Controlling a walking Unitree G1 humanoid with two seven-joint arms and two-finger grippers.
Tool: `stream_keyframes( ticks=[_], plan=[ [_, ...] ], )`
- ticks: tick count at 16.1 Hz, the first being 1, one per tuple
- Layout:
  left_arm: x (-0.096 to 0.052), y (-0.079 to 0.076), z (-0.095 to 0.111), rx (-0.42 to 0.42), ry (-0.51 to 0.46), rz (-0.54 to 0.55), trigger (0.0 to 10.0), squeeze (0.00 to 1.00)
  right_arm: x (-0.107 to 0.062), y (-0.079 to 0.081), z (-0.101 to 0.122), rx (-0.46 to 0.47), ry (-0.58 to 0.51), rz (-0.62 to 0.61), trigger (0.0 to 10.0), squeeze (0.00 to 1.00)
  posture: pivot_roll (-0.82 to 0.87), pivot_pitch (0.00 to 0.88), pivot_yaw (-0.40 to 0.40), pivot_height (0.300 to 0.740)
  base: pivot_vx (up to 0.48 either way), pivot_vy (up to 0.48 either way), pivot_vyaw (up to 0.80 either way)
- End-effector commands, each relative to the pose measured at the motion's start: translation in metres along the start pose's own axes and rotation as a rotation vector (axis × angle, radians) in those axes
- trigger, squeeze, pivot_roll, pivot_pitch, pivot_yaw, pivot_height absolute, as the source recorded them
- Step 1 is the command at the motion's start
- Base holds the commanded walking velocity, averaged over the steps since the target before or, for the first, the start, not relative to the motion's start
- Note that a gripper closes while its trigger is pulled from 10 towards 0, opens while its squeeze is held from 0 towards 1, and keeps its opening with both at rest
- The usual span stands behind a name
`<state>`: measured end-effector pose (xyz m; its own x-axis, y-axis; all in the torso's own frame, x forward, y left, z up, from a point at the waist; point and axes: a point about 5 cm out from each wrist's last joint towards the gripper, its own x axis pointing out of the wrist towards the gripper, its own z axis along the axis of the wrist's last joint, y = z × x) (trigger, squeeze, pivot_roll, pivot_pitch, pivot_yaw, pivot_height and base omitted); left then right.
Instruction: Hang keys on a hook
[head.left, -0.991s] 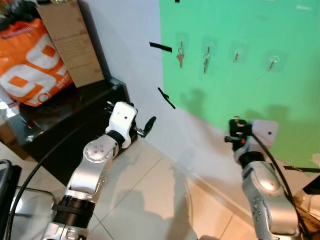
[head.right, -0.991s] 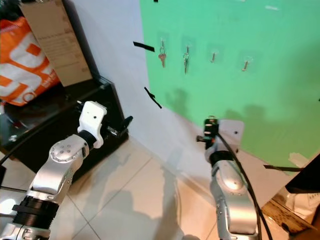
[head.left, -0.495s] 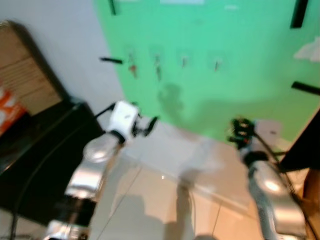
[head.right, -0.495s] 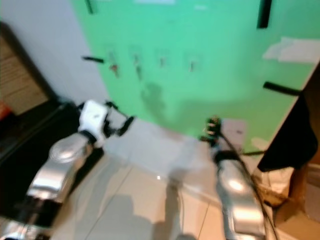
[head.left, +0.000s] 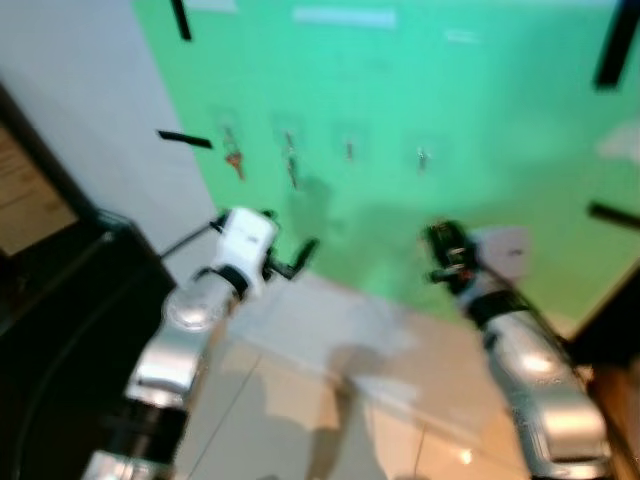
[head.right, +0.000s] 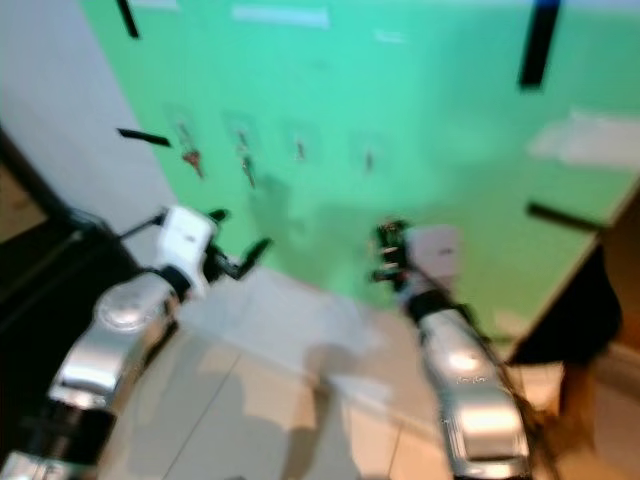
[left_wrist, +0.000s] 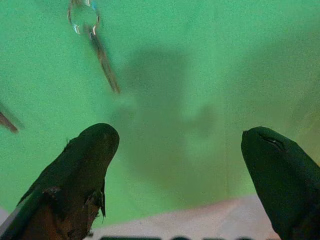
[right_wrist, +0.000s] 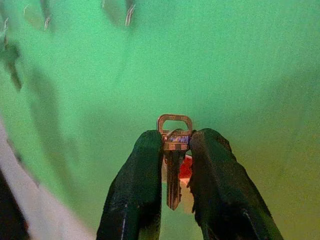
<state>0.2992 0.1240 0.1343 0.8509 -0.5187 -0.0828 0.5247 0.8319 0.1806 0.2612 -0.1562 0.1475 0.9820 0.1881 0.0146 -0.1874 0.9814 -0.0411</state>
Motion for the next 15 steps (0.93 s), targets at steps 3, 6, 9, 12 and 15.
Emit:
stream_keyframes(
  ticks=[3,6,9,12,15],
  plan=[
    [-0.011,0.008,-0.001,0.022,0.015,0.004,10.0,0.16,0.008,0.014,0.009,0.020,-0.043,0.106,10.0,0.00,-0.07,0.000,0.030,0.740,0.000,0.000,0.00],
    [-0.016,0.007,0.000,0.034,0.022,-0.057,10.0,0.15,0.016,0.014,0.020,0.049,-0.075,0.161,10.0,0.00,-0.06,0.000,0.011,0.740,0.000,0.000,0.00],
    [-0.021,0.006,0.004,0.040,0.014,-0.104,10.0,0.16,0.025,0.015,0.032,0.076,-0.114,0.192,10.0,0.00,-0.05,0.000,0.007,0.740,0.000,0.000,0.00],
    [-0.023,0.004,0.005,0.041,0.014,-0.150,10.0,0.16,0.031,0.022,0.037,0.068,-0.126,0.241,10.0,0.00,-0.05,0.000,0.010,0.740,0.000,0.000,0.00],
    [-0.025,0.001,0.007,0.050,0.016,-0.206,10.0,0.16,0.042,0.030,0.043,0.073,-0.128,0.269,10.0,0.00,-0.05,0.000,0.011,0.740,0.000,0.000,0.00]
  ],
)
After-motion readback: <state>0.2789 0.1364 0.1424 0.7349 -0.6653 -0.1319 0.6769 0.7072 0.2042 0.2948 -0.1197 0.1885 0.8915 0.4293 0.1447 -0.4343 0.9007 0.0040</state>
